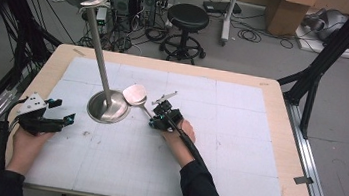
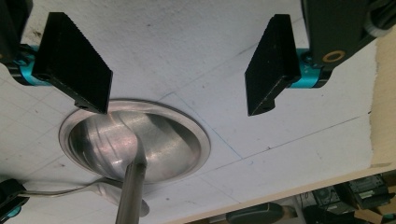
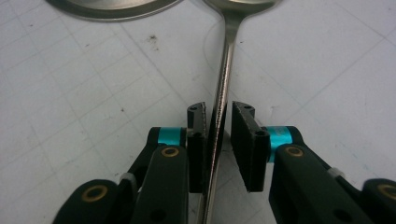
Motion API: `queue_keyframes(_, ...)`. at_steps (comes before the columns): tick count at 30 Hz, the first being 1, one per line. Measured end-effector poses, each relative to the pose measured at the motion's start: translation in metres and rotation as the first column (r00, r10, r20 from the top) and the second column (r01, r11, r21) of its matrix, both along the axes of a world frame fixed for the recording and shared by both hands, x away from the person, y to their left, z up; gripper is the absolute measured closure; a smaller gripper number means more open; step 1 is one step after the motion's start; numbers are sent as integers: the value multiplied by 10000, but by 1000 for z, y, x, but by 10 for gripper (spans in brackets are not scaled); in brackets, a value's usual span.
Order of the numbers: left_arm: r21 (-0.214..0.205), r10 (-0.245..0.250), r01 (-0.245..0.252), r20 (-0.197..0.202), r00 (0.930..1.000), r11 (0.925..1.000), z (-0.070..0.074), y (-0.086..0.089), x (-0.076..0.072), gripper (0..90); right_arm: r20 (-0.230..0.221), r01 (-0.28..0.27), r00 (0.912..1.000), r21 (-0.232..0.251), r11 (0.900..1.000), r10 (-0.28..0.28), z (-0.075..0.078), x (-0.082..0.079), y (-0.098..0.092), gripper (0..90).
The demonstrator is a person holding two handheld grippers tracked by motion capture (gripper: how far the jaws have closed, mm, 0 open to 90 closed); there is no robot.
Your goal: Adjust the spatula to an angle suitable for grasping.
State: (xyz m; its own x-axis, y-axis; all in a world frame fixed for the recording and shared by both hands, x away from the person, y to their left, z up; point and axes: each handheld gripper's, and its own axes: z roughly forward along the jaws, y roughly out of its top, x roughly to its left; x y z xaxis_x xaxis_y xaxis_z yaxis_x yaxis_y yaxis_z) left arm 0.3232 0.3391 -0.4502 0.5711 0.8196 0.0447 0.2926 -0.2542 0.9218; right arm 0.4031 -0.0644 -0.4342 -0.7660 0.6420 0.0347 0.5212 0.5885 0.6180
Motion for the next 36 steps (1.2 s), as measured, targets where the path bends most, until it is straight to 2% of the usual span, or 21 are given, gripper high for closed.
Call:
queue_keyframes(7, 71, -23, 22, 21, 10000, 10000, 0, -1, 0, 238, -391, 441, 9983, 296, 9986, -429, 0, 3, -2, 831)
queue_keyframes(10, 88, -29, 29, 18, 10000, 10000, 0, -1, 0, 238, -530, 447, 9977, 460, 9979, -423, -1, 4, -5, 838)
queue_keyframes(26, 172, -41, 40, 27, 10000, 9998, 0, -2, 0, 238, -316, -10, 9995, 479, 9989, 25, 2, 5, -11, 841)
queue_keyframes(36, 172, -54, 53, 31, 10000, 9998, 0, -1, 0, 238, 79, -258, 9997, 1090, 9937, 251, 19, 0, -34, 841)
